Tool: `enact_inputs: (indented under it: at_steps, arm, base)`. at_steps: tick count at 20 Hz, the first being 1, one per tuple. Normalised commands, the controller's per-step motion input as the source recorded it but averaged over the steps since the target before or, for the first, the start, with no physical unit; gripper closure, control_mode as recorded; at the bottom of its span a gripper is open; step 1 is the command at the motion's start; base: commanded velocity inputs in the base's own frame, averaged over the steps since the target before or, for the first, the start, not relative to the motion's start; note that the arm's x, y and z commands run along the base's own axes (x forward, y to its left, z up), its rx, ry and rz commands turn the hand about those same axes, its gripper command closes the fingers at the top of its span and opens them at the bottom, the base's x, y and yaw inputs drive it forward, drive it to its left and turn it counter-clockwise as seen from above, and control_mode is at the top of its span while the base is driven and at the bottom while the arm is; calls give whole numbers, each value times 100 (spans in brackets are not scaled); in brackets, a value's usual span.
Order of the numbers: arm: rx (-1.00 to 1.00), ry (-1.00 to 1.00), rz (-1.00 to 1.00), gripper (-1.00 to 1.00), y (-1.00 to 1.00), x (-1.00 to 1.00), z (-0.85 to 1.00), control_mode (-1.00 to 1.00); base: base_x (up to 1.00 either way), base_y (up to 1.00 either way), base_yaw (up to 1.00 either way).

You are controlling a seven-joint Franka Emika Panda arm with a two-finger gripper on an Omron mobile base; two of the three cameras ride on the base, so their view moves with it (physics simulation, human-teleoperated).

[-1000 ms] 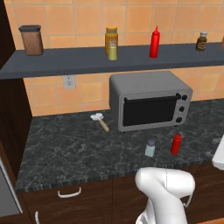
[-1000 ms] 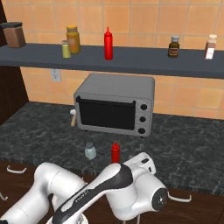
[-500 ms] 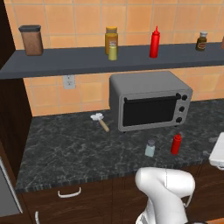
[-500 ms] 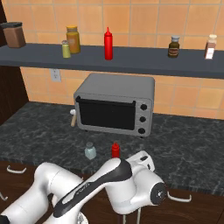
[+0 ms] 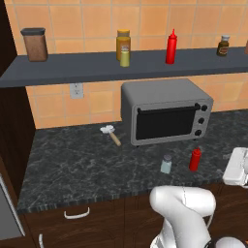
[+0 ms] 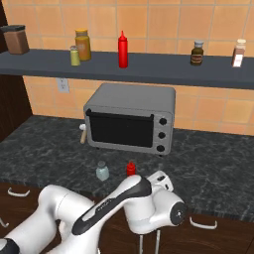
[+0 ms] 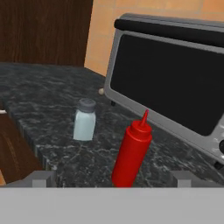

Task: Put the shaker and condiment bottle from the counter next to their counterparts in the cabinet.

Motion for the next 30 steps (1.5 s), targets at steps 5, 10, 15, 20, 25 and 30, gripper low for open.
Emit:
enact_inputs:
  at_steps: [5,10,15,20,25,30]
  arm:
    - [-2,0,4,-100,3,32,-20,-100]
    - [0,0,4,-100,0,22,-7,-100]
    - [0,0,3,-100,0,27,-13,-100]
    - [-1,0,0,-100,2,23,-16,-100]
    - [0,0,2,-100,8,0,-1,-100]
    - [-1,0,0,-100,31,1,-9,-100]
  base:
    - [0,0,0]
    - [0,0,0]
    - [0,0,0]
    - [0,0,0]
    - [0,0,0]
    - [0,0,0]
